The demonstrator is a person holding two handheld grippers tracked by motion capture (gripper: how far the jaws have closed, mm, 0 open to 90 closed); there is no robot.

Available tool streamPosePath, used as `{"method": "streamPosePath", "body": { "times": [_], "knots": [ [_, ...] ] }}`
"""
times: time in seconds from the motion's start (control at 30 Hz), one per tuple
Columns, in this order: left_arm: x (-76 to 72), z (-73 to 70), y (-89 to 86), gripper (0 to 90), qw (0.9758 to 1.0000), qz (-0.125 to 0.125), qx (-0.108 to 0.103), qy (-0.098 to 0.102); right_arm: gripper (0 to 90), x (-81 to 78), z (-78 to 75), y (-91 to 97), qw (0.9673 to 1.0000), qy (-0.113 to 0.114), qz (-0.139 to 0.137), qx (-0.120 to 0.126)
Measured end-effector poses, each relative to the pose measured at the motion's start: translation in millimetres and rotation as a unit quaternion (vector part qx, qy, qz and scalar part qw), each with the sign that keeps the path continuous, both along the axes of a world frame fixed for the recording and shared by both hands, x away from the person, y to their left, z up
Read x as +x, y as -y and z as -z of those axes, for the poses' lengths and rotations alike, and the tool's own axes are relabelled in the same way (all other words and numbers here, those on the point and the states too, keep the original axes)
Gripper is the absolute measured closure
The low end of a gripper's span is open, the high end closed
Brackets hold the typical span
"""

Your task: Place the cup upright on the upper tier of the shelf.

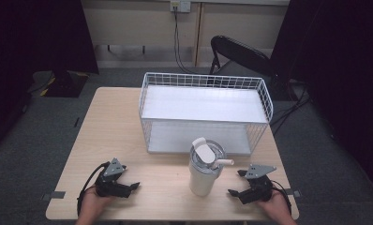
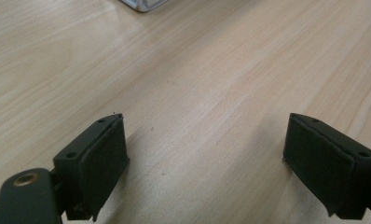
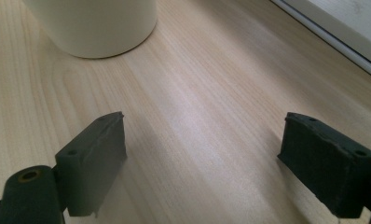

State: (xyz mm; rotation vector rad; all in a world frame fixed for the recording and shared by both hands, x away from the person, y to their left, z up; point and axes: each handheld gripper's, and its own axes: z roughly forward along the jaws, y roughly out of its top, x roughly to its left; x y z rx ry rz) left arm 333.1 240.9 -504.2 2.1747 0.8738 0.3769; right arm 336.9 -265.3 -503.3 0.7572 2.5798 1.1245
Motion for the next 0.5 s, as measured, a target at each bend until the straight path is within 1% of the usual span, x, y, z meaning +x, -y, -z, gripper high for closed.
{"method": "streamPosePath", "body": {
  "times": [0.23, 0.27, 0.37, 0.4, 0.43, 0.47, 0.5],
  "knots": [
    [0.2, -0.1, -0.5, 12.3, 1.0, 0.002, -0.002, -0.003, 13.3, 0.3, 0.0, -0.9, 1.0, 0.0, -0.001, 0.0],
    [0.1, 0.0, -0.2, 12.2, 1.0, 0.003, 0.0, -0.002, 14.1, 0.1, -0.2, -1.7, 1.0, 0.001, 0.0, 0.002],
    [0.0, 0.3, 0.6, 10.1, 1.0, 0.006, 0.0, -0.004, 14.6, -0.3, -0.9, -4.4, 1.0, -0.002, -0.008, 0.002],
    [0.1, 0.2, 0.6, 9.8, 1.0, 0.008, 0.002, -0.003, 14.6, -1.7, -4.3, -9.3, 0.9998, 0.0, -0.019, 0.011],
    [0.1, 0.2, 0.6, 9.7, 1.0, 0.008, 0.002, -0.003, 14.6, -1.7, -4.3, -9.3, 0.9998, 0.0, -0.019, 0.011],
    [0.0, 0.2, 0.6, 9.7, 1.0, 0.009, 0.002, -0.003, 14.7, -2.6, -7.0, -12.3, 0.9995, -0.001, -0.026, 0.017],
    [0.1, 0.2, 0.6, 9.7, 1.0, 0.009, 0.002, -0.003, 14.7, -3.5, -10.2, -15.6, 0.9993, 0.004, -0.031, 0.022]
  ]
}}
